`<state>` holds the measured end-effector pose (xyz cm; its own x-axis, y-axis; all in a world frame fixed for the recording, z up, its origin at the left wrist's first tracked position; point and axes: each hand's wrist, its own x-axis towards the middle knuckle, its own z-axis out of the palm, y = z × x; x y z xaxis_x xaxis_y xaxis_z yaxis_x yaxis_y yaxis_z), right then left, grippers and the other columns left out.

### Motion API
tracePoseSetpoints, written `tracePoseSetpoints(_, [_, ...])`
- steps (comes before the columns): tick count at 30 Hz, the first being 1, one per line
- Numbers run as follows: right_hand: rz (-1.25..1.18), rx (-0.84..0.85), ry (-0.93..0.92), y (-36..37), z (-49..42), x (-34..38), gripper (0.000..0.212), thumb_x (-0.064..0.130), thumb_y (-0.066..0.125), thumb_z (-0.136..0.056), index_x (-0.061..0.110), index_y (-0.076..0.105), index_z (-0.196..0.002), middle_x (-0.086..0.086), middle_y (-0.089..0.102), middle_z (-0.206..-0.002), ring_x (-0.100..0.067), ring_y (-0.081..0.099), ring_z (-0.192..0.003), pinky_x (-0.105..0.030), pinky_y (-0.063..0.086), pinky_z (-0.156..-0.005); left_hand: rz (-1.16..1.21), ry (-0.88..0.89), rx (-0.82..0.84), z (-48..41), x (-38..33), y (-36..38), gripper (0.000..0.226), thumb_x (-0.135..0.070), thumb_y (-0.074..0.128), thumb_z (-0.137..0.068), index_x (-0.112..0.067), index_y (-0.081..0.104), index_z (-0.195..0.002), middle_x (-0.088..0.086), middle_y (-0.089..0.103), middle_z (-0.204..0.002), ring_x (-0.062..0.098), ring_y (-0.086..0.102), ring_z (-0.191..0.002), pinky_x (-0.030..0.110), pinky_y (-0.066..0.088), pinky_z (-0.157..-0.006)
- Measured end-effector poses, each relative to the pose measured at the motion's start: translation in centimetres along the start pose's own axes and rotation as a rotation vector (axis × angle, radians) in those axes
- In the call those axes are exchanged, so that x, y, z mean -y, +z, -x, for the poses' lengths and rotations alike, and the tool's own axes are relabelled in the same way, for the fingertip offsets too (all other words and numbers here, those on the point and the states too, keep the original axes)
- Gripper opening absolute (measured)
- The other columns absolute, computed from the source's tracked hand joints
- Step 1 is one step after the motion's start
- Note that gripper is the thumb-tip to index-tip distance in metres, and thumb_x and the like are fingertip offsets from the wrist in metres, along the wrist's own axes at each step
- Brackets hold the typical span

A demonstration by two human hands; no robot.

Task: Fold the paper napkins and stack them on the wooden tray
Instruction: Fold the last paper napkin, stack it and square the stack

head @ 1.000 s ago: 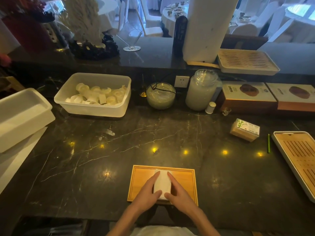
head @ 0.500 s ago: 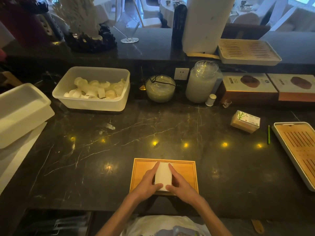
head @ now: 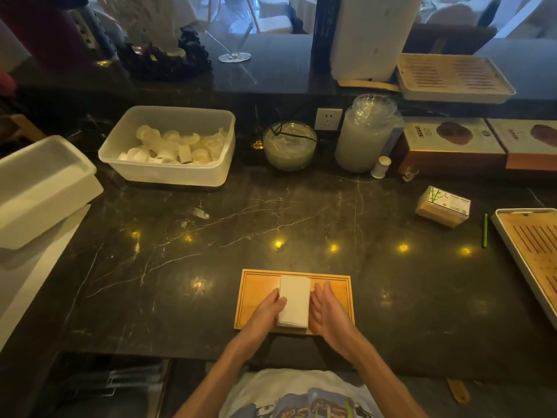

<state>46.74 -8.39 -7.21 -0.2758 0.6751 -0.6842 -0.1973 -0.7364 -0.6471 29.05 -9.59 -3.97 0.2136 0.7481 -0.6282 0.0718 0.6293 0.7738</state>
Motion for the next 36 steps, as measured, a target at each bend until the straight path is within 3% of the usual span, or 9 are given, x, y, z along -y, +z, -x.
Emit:
tracePoseSetpoints(3, [0.333,-0.329,-0.169,-1.5,0.6,0.4,0.041,0.044,0.042,-0.104,0.02,0.054,-0.136,-0.006,0.059,-0.138,-0.027,0.054,-0.129,-0.041,0.046,-0.104,-0.173,0.052,-0.333,-0.1,0.6,-1.7,0.043,-0.025,0.044,-0.107,-0.017,0.042,-0.149,-0.001,0.046,-0.149,0.019,0.044,-0.138,0.033,0.039,-0.108])
tracePoseSetpoints(5, [0.529,-0.585,-0.26,-3.2,0.9,0.6,0.032,0.032,0.049,-0.104,0.019,0.057,-0.132,-0.006,0.061,-0.128,-0.024,0.058,-0.12,-0.038,0.05,-0.096,-0.286,0.055,-0.553,0.0,1.4,-3.5,0.038,-0.02,0.048,-0.105,-0.015,0.048,-0.143,0.006,0.051,-0.145,0.023,0.047,-0.135,0.039,0.042,-0.109])
tracePoseSetpoints(8, [0.712,-0.745,-0.189,-5.7,0.9,0.3,0.042,0.031,0.051,-0.103,0.01,0.052,-0.139,-0.015,0.053,-0.137,-0.031,0.05,-0.127,-0.048,0.045,-0.105,-0.377,-0.059,-0.673,-0.3,2.3,-5.8,0.043,-0.017,0.049,-0.102,-0.012,0.045,-0.145,0.013,0.048,-0.143,0.03,0.041,-0.137,0.048,0.039,-0.111])
tracePoseSetpoints(12, [0.566,-0.602,-0.108,-6.7,0.9,-0.6,0.048,0.032,0.045,-0.105,0.008,0.044,-0.148,-0.017,0.044,-0.149,-0.032,0.046,-0.134,-0.048,0.04,-0.112,-0.366,-0.144,-0.585,-1.1,3.0,-6.8,0.048,-0.019,0.048,-0.102,-0.01,0.042,-0.148,0.017,0.048,-0.145,0.033,0.046,-0.134,0.051,0.039,-0.113])
tracePoseSetpoints(15, [0.485,-0.488,-0.095,-6.5,0.9,-1.2,0.039,0.033,0.041,-0.106,0.01,0.06,-0.13,-0.019,0.054,-0.138,-0.03,0.055,-0.123,-0.053,0.041,-0.111,-0.361,-0.16,-0.502,-1.4,3.1,-6.0,0.044,-0.023,0.046,-0.103,-0.014,0.045,-0.146,0.014,0.044,-0.143,0.031,0.045,-0.131,0.049,0.039,-0.112])
tracePoseSetpoints(18, [0.434,-0.491,-0.071,-5.9,0.9,-0.8,0.039,0.038,0.041,-0.106,0.01,0.064,-0.121,-0.017,0.057,-0.13,-0.03,0.058,-0.116,-0.054,0.044,-0.108,-0.408,-0.151,-0.487,-1.7,3.1,-5.4,0.032,-0.024,0.047,-0.102,-0.021,0.054,-0.133,0.012,0.042,-0.136,0.031,0.041,-0.128,0.048,0.036,-0.109])
tracePoseSetpoints(27, [0.443,-0.494,-0.157,-7.1,-1.8,2.3,0.034,0.039,0.04,-0.106,0.017,0.066,-0.11,-0.012,0.057,-0.127,-0.026,0.058,-0.112,-0.052,0.044,-0.107,-0.425,-0.03,-0.449,-5.1,-0.8,-5.9,0.03,-0.02,0.052,-0.098,-0.026,0.056,-0.127,-0.001,0.036,-0.115,0.021,0.038,-0.118,0.038,0.034,-0.1])
tracePoseSetpoints(32, [0.545,-0.533,-0.194,-7.6,-4.6,4.8,0.018,0.044,0.042,-0.104,0.033,0.056,-0.098,-0.005,0.043,-0.125,-0.017,0.044,-0.11,-0.038,0.036,-0.101,-0.466,-0.046,-0.424,-8.4,-2.9,-6.3,0.042,-0.022,0.054,-0.098,-0.016,0.049,-0.14,0.005,0.039,-0.125,0.03,0.041,-0.13,0.046,0.036,-0.114])
tracePoseSetpoints(36, [0.598,-0.521,-0.164,-8.1,-5.9,6.8,0.028,0.04,0.043,-0.105,0.021,0.061,-0.114,-0.011,0.043,-0.133,-0.026,0.044,-0.124,-0.042,0.033,-0.108,-0.458,-0.03,-0.402,-9.8,-3.7,-6.6,0.041,-0.02,0.053,-0.1,-0.017,0.047,-0.141,0.005,0.039,-0.124,0.03,0.04,-0.132,0.044,0.033,-0.115])
